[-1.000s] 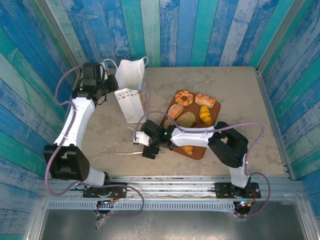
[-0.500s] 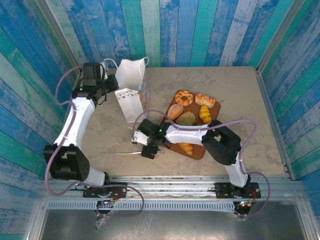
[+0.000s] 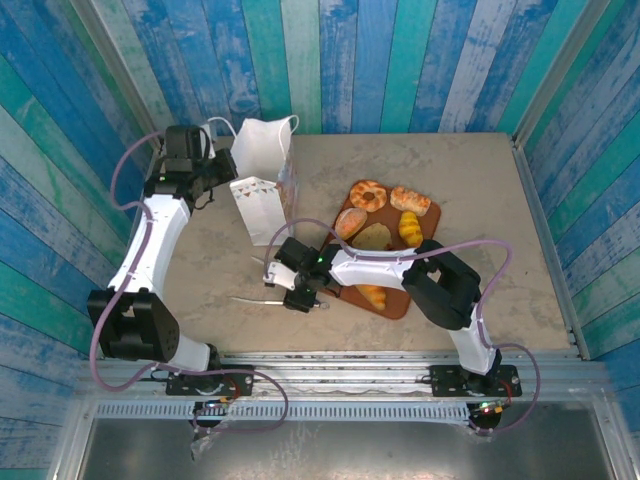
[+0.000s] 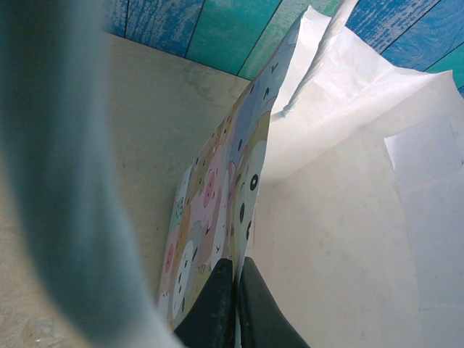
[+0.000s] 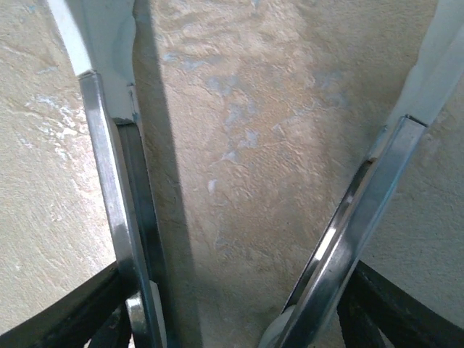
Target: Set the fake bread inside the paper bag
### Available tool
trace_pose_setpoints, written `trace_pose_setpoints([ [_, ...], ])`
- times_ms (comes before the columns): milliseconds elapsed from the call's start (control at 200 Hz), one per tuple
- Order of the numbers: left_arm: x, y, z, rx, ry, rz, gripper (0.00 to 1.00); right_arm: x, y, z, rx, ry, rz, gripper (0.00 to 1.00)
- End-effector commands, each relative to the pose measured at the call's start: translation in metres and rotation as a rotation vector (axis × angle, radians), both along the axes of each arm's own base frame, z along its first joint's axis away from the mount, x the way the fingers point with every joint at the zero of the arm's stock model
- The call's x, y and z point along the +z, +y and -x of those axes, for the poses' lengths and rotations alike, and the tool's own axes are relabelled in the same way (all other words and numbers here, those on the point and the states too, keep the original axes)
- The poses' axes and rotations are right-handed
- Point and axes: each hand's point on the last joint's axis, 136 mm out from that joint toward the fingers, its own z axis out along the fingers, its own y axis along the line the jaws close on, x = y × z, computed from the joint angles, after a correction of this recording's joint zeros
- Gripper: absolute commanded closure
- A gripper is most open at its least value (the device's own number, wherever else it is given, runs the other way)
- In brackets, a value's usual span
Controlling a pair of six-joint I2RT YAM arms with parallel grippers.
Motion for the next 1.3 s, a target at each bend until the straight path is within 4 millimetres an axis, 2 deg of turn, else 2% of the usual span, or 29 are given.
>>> trace_pose_setpoints([
  [0,0.009,-0.001,-0.006,-0.015,-0.039,-0.006,0.92,-0.004,-0.007,0.006,-0.041,0.053,0.016,0.31],
  [255,0.014,0.001,-0.003,-0.005,-0.048,-0.012,0.91,0.036,-0.006,0.004,-0.085,0.025,-0.082,0.35],
  [386,0.013,0.002,-0.002,0.002,-0.045,-0.015,0.9,0.054,-0.012,0.012,-0.099,0.043,-0.112,0.36],
  [561,0.016,0.003,-0.001,0.004,-0.052,-0.015,0.9,0.073,-0.031,0.023,-0.136,0.049,-0.12,0.37],
  [726,0.016,-0.001,0.001,-0.009,-0.055,0.005,0.9,0.105,-0.054,0.028,-0.181,0.007,-0.163,0.37],
  [912,0.017,-0.005,0.004,-0.021,-0.053,0.028,0.9,0.147,-0.085,0.03,-0.247,-0.051,-0.221,0.37],
  [1057,0.019,-0.012,0.009,-0.041,-0.041,0.072,0.9,0.178,-0.119,0.025,-0.364,-0.108,-0.246,0.36],
  [1187,0.016,-0.012,0.015,-0.038,-0.03,0.08,0.9,0.202,-0.158,0.019,-0.509,-0.104,-0.269,0.35],
  [1297,0.012,-0.012,0.021,-0.029,-0.022,0.091,0.9,0.212,-0.196,0.01,-0.651,-0.094,-0.268,0.36],
])
